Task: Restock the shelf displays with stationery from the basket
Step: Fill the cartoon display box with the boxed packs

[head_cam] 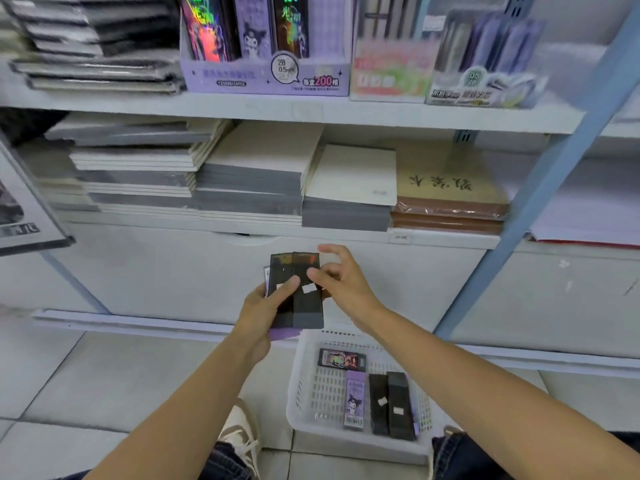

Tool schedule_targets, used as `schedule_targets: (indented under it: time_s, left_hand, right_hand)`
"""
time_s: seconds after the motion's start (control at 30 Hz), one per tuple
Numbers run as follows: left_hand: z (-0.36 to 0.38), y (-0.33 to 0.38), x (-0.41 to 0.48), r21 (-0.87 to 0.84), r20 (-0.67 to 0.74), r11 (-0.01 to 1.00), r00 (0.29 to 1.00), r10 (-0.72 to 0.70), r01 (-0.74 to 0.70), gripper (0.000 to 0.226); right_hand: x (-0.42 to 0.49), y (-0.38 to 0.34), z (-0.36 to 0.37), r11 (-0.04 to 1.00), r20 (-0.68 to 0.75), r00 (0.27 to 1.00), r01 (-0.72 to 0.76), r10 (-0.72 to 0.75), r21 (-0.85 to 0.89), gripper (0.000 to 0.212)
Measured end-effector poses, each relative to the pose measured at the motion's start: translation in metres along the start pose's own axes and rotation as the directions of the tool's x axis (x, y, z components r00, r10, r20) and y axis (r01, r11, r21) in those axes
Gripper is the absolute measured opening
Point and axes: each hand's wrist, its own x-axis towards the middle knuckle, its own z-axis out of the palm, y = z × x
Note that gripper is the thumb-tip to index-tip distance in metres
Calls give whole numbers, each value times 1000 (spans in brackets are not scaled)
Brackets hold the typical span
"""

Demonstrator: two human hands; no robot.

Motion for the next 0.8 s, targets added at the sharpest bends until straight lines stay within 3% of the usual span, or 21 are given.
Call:
schedule_targets:
  time_s: [0.1,0.27,0.5,0.7,0.77,0.8]
  left_hand:
    - [1,18,-11,3,-27,998,997,70,-70,35]
    - [5,44,-28,-66,-136,981,975,175,-185,34]
    - [6,84,-48,-203,-109,959,977,181,-200,22]
    - [12,116,-55,-134,-175,952,952,251,-275,21]
    - [15,123,-58,-117,-215,950,942,259,-288,19]
    - [16,127,-60,-115,-239,948,934,265,-298,20]
  right_hand:
    - [-5,-20,2,998,3,999,51,-51,29,37]
    - [-16,-41,10,998,121,992,13,-21,65,56]
    - [-21,-84,7,994,147,984,97,-104,55,38]
    - [-26,-115,3,987,197,967,152,-160,53,37]
    - [-30,-121,0,983,207,963,180,-172,-22,48]
    - [-32,-122,-1,977,216,960,200,-180,-76,63]
